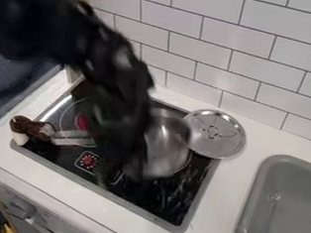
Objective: Move the silver pot on top of the left stove
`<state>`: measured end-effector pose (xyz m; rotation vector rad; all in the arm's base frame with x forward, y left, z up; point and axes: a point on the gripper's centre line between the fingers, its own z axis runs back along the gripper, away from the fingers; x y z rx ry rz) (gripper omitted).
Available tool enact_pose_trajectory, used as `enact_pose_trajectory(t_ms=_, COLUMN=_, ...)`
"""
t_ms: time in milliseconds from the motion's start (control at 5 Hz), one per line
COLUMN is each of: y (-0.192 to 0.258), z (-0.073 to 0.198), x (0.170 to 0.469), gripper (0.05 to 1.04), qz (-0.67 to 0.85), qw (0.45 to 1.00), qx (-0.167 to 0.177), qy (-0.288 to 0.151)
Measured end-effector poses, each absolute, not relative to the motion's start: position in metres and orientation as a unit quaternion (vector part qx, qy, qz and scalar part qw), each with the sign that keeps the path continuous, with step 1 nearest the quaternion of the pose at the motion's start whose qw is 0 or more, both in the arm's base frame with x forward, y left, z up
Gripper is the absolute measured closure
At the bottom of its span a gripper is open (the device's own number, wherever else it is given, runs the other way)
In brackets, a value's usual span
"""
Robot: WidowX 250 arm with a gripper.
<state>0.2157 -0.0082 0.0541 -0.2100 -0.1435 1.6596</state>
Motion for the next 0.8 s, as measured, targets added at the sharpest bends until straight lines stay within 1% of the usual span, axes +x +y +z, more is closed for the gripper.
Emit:
enact_pose_trajectory(t_ms=200, y=0.019, z=0.073, x=0.247, gripper=1.004, qz=0.785, qw=0.605, qx=-0.111, qy=-0.066)
enact_pose_trajectory(t_ms=400, y=0.044, z=0.069, x=0.291, gripper=1.004, qz=0.832, qw=0.542, qx=-0.102, qy=-0.065)
enact_pose_trajectory(t_ms=600, y=0.068, z=0.059, x=0.324, gripper=1.004, qz=0.862, qw=0.495, qx=-0.085, qy=-0.066)
enact_pose_trajectory(t_ms=800, y=0.086, z=0.047, x=0.333, gripper=1.004, qz=0.878, qw=0.468, qx=-0.067, qy=-0.073)
